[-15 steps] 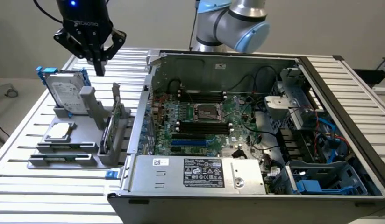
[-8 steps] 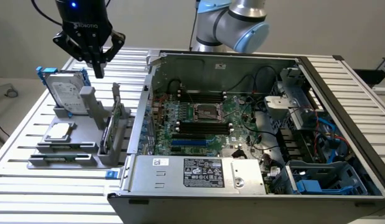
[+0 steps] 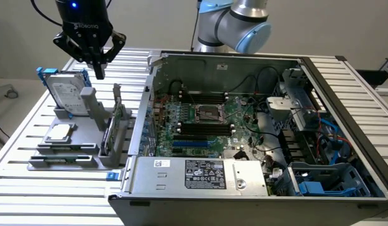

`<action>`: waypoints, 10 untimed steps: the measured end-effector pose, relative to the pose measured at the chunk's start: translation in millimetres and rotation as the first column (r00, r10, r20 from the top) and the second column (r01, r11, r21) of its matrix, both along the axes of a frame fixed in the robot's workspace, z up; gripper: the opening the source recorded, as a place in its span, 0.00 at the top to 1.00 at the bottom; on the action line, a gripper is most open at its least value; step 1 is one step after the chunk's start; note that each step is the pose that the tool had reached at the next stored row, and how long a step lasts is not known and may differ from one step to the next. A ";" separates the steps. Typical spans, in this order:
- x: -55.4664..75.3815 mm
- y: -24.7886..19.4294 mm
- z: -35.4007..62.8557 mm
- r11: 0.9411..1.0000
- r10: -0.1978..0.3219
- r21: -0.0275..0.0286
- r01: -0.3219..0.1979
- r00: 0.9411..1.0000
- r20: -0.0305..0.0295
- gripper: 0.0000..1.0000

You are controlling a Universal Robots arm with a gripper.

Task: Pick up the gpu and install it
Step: 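Reach for the gpu, then pick up the gpu and move the gpu toward the slot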

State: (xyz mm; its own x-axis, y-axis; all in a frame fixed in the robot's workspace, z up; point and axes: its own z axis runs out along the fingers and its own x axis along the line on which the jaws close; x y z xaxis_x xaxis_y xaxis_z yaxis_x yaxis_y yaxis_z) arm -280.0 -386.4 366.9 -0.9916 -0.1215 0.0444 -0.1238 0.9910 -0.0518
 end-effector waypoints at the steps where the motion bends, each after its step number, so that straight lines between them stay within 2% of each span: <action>1: 0.0 0.0 0.0 1.000 0.000 0.000 0.000 1.000 0.000 0.89; 8: 0.0 0.0 0.0 1.000 0.000 0.000 0.000 1.000 0.000 0.89; 9: 0.0 0.0 0.0 1.000 0.000 0.000 0.000 1.000 0.000 0.88; 10: 0.0 0.0 0.0 1.000 0.000 0.000 0.000 1.000 0.000 0.83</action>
